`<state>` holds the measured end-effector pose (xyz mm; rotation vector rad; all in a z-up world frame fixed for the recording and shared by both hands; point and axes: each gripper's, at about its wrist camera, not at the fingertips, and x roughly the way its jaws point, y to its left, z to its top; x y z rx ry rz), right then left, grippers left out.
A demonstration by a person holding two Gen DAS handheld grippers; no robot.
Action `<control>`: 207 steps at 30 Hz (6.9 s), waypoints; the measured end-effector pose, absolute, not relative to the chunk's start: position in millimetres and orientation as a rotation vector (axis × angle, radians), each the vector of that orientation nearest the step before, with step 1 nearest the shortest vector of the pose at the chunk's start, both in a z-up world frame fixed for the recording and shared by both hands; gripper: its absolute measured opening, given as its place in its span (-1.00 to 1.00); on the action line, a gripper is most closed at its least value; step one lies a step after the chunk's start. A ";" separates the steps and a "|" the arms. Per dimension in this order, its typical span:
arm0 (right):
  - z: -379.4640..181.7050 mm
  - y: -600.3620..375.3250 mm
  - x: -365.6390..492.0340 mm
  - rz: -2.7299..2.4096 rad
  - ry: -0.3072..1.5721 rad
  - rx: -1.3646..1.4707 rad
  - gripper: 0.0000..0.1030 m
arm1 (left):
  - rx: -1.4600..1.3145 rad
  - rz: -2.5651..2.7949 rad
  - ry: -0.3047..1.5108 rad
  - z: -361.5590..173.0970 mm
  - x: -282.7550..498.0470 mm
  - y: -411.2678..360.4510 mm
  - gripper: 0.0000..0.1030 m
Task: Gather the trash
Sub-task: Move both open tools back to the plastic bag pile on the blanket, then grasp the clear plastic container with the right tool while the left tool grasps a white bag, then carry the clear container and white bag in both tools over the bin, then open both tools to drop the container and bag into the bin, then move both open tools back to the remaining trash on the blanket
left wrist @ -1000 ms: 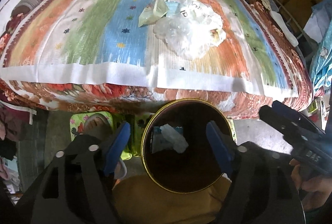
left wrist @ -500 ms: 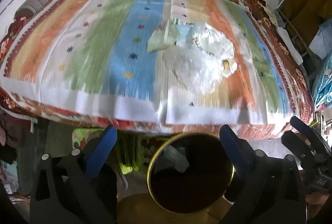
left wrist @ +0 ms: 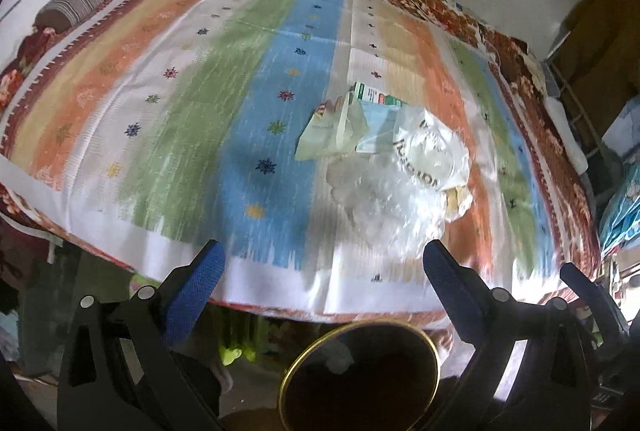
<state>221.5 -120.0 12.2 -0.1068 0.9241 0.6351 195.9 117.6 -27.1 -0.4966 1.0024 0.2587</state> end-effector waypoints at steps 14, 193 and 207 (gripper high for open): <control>-14.5 -93.2 275.4 0.622 0.906 -0.118 0.80 | -0.471 0.264 0.965 -45.7 247.2 145.1 0.87; -29.9 -180.2 198.3 0.582 1.130 0.104 0.63 | -0.708 0.216 1.004 -38.5 170.6 75.8 0.88; -21.0 -175.5 233.3 0.562 1.085 0.101 0.83 | -0.823 0.264 1.025 -51.4 199.8 109.8 0.88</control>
